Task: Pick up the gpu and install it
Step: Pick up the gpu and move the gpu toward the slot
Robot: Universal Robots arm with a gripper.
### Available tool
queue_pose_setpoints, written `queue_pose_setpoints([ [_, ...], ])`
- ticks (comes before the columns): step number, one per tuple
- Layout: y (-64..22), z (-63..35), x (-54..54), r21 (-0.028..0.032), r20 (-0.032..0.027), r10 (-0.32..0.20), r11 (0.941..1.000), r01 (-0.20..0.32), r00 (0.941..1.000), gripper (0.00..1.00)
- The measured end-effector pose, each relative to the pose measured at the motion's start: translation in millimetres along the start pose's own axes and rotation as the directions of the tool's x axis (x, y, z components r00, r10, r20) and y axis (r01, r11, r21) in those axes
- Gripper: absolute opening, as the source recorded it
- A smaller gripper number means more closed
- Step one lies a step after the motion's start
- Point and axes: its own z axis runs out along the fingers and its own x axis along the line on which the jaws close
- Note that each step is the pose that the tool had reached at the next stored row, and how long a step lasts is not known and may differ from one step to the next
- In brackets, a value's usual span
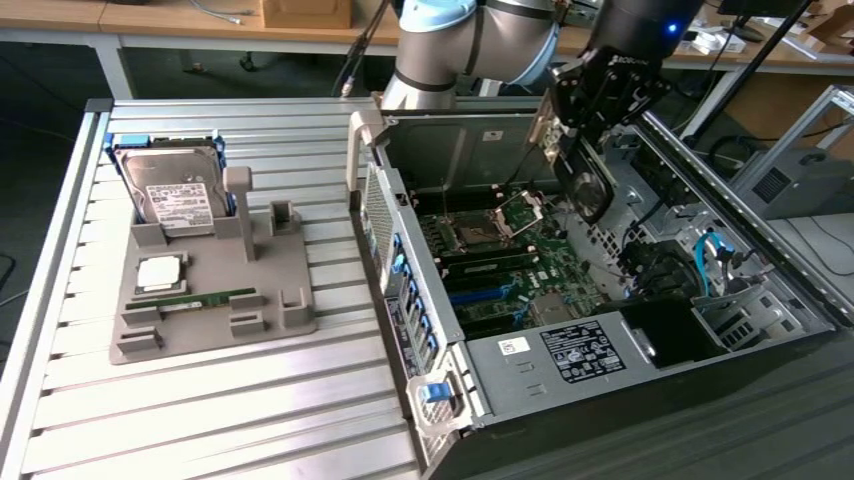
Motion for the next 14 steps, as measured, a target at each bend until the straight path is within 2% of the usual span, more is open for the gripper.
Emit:
queue_pose_setpoints([
  [14, 0.2, 7.3, -3.3, 0.0015, 0.0001, 0.000, 1.0000, 0.000, 1.0000, 0.27],
])
